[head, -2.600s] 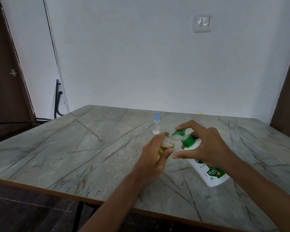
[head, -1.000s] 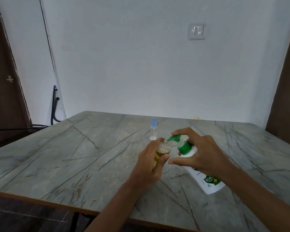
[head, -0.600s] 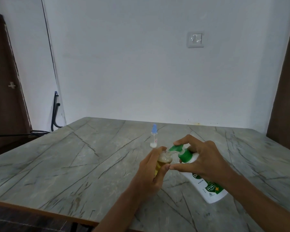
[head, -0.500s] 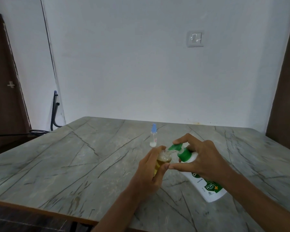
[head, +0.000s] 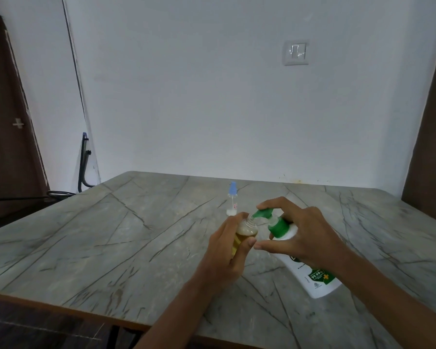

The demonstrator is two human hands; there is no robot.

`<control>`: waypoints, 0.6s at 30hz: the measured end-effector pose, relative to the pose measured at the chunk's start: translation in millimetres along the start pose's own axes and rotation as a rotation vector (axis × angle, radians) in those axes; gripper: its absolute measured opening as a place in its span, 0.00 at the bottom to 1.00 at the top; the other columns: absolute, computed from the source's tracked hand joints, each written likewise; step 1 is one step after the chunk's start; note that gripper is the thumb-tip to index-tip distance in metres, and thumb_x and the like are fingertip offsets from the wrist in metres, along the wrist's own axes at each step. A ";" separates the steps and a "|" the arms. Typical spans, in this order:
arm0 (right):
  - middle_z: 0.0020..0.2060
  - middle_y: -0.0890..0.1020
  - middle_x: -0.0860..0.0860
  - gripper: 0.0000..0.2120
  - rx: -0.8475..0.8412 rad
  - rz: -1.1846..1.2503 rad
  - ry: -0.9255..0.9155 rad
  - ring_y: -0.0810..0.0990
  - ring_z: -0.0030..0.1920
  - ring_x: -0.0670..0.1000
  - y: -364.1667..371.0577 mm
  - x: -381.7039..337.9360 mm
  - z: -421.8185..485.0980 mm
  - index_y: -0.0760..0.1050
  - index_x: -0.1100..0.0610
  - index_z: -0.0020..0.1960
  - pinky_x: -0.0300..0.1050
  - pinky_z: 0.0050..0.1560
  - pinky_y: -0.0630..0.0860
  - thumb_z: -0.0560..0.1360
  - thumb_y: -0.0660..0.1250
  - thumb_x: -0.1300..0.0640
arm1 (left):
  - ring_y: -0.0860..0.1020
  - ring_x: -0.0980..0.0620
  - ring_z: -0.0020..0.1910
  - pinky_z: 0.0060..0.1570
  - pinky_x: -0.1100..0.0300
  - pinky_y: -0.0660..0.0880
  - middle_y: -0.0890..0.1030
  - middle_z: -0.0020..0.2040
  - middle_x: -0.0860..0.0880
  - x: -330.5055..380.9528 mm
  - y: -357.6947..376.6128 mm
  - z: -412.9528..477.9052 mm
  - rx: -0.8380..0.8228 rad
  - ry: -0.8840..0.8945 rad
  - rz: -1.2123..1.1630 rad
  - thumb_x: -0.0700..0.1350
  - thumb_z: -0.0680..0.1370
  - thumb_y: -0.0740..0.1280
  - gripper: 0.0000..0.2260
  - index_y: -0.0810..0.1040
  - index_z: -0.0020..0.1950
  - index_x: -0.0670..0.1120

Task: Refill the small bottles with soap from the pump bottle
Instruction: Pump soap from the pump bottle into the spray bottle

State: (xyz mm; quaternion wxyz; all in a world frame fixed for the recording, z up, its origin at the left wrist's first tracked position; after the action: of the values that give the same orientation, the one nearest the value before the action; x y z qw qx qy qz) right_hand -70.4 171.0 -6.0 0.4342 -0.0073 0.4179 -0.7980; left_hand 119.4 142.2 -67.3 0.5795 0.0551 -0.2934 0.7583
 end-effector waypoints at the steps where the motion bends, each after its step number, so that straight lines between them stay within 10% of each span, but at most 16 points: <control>1: 0.34 0.84 0.47 0.28 0.004 0.015 0.001 0.82 0.32 0.45 -0.2 -0.6 0.8 0.69 0.33 0.58 0.41 0.31 0.78 0.61 0.73 0.29 | 0.78 0.58 0.51 0.49 0.67 0.74 0.78 0.55 0.47 -0.2 -0.4 -0.3 0.004 0.004 0.001 0.49 0.80 0.62 0.20 0.70 0.67 0.38; 11: 0.38 0.85 0.44 0.25 0.035 0.096 0.011 0.84 0.33 0.46 -1.3 -2.2 1.0 0.74 0.38 0.51 0.43 0.31 0.81 0.59 0.78 0.36 | 0.78 0.57 0.50 0.47 0.65 0.77 0.78 0.56 0.47 2.1 1.2 -0.6 -0.017 0.031 -0.012 0.48 0.81 0.62 0.18 0.69 0.66 0.41; 18: 0.34 0.83 0.45 0.32 0.001 -0.040 -0.004 0.80 0.32 0.45 1.0 0.9 -2.2 0.67 0.35 0.64 0.38 0.34 0.77 0.64 0.72 0.30 | 0.78 0.58 0.49 0.48 0.68 0.74 0.78 0.53 0.49 6.2 -1.1 1.6 0.040 0.012 0.003 0.50 0.80 0.62 0.19 0.70 0.65 0.39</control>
State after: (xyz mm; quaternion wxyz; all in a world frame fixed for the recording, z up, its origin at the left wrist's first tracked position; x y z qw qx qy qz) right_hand -71.1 171.5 -8.4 0.4190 -0.0172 0.4166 -0.8066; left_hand 118.0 146.8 -62.9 0.5790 0.0616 -0.2746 0.7652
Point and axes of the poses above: each hand's wrist, its own z-axis towards the middle knuckle, its own y-axis out of the palm, x = y × z, the point moved 1 cm from there along z, towards the middle knuckle
